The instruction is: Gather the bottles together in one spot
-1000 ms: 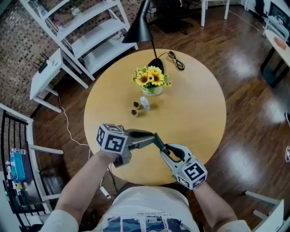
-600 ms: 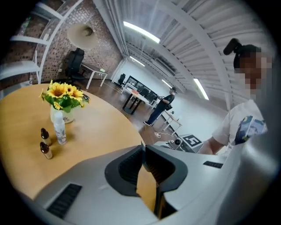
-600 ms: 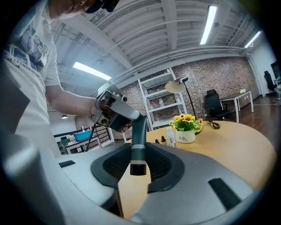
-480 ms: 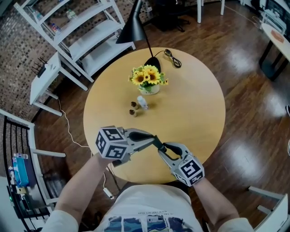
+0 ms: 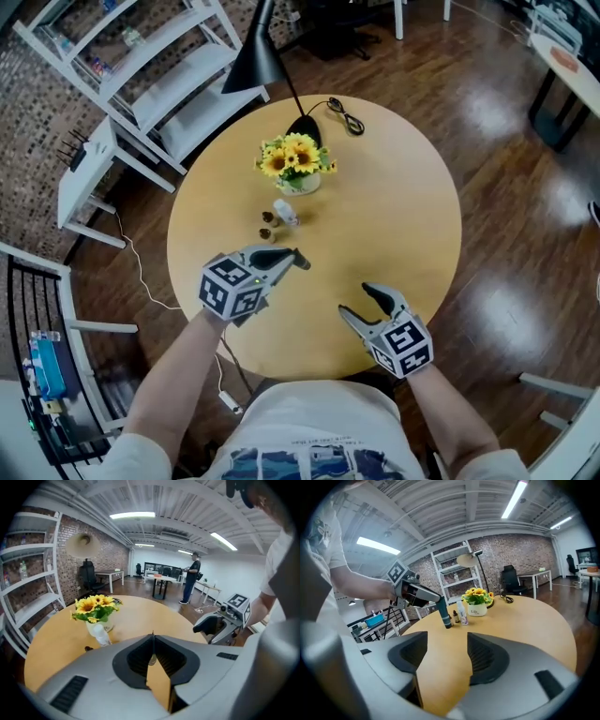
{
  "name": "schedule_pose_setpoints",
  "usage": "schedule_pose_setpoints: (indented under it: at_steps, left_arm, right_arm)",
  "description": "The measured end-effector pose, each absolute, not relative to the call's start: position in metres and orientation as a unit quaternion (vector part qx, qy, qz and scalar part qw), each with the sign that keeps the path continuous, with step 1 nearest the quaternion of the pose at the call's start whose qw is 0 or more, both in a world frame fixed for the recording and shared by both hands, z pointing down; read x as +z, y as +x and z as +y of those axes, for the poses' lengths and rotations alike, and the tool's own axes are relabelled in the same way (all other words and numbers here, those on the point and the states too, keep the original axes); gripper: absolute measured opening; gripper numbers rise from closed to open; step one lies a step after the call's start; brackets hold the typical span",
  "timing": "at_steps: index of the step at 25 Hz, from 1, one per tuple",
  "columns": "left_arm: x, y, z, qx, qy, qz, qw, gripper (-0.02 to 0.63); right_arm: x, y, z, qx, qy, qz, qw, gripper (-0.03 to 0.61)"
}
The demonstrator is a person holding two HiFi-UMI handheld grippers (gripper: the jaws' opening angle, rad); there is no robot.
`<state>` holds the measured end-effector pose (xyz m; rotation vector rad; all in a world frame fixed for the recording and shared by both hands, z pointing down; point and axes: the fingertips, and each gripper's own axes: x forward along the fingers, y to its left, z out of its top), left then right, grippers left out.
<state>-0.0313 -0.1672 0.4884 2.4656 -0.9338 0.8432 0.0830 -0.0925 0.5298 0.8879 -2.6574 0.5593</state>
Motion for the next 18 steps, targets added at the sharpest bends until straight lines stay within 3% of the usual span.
schedule_pose_setpoints:
  at_steps: [5,18]
  left_arm:
    - [0.513,-0.056,-0.201,0.298,0.85,-0.395,0.181,0.023]
    - [0.565,-0.075,-0.244,0.315,0.829,-0.43,0.169,0.023]
  right_arm:
    - [0.533,0.113,-0.102,0.196,0.351,-0.902,0.157,0.342]
    - [0.556,0.152,-0.107,0.219,0.385,-0.874,0.199,0.353]
